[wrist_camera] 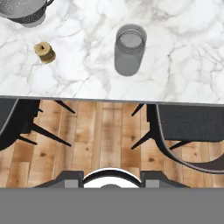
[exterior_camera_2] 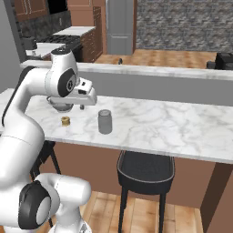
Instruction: Pick the candle and jar from the dining table and place them in the open cabinet. Close the cabinet after placing the objects.
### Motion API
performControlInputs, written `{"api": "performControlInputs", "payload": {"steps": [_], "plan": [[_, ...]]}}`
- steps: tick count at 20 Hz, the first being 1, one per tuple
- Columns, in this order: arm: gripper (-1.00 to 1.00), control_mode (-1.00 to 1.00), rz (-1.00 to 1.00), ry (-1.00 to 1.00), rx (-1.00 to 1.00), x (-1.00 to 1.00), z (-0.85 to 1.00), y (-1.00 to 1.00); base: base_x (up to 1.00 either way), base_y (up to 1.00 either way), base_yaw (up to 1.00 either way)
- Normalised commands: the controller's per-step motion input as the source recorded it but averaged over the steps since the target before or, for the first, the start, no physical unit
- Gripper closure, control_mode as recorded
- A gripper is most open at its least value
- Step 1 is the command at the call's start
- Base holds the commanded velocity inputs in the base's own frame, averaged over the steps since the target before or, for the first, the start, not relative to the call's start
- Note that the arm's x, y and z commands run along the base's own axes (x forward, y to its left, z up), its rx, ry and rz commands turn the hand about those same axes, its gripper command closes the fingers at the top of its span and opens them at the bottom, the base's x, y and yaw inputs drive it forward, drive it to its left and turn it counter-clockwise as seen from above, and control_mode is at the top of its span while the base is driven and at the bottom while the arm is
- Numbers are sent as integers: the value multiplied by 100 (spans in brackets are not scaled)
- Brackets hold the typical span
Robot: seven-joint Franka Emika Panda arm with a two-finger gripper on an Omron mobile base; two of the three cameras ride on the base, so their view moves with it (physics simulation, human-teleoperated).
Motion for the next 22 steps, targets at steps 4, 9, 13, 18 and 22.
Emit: {"api": "performControlInputs", "payload": {"steps": [4,9,13,18,22], "plan": [[-100,-100,0,4,0,0,0,-8,0,0,0],[-100,-100,2,8,0,4,-2,-24,0,0,0],[-100,-100,0,8,0,21,-4,-19,0,0,0],[-100,-100,0,5,0,33,-11,-15,0,0,0],[-100,-100,0,2,0,35,-15,-14,0,0,0]]}}
